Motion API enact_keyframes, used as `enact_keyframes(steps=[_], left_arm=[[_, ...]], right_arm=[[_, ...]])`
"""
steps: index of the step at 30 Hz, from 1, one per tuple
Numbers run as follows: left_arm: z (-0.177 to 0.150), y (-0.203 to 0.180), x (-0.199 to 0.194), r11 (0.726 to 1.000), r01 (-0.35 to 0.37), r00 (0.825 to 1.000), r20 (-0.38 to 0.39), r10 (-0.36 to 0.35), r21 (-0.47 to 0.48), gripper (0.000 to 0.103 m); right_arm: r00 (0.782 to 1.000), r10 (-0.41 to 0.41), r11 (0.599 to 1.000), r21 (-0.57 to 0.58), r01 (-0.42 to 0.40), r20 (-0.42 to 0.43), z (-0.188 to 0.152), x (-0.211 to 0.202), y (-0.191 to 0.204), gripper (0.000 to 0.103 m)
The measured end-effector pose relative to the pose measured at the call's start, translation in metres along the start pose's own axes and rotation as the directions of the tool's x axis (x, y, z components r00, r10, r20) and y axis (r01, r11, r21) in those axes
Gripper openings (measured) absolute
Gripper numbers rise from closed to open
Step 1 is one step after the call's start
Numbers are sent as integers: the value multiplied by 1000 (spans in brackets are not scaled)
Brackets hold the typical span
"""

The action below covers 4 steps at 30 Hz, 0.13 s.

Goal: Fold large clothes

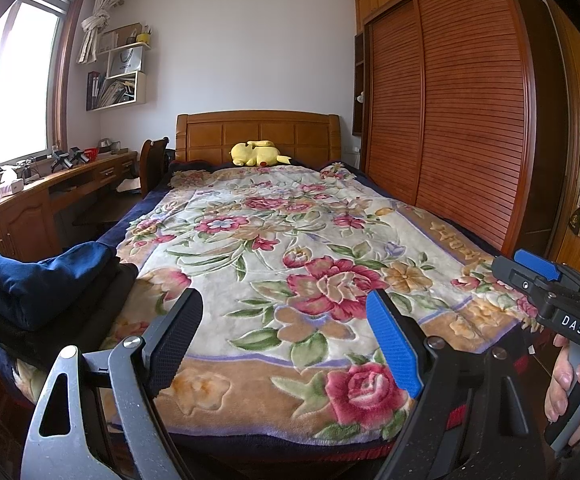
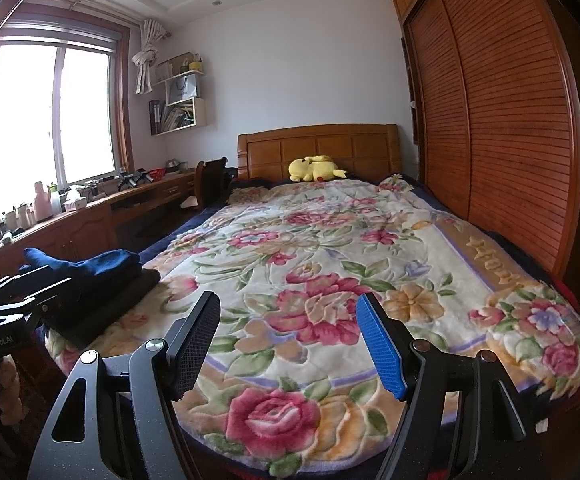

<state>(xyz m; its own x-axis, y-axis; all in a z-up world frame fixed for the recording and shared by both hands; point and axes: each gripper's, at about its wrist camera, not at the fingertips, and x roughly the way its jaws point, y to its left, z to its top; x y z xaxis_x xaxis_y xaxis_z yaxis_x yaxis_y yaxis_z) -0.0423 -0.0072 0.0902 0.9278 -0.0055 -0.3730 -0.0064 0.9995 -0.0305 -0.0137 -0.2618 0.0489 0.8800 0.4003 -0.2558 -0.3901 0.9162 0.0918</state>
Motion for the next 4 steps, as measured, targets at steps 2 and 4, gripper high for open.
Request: enact_keyframes(steps=[2, 4], left_arm=[[0, 0, 0, 1000, 1, 1000, -1, -1, -2, 84], [-1, 0, 0, 1000, 2, 1000, 0, -2, -1, 84]], right_arm=[[1000, 2, 1000, 1, -2, -1, 0, 0, 0, 72], [1000, 1, 1000, 1, -1, 0, 0, 0, 0, 72]])
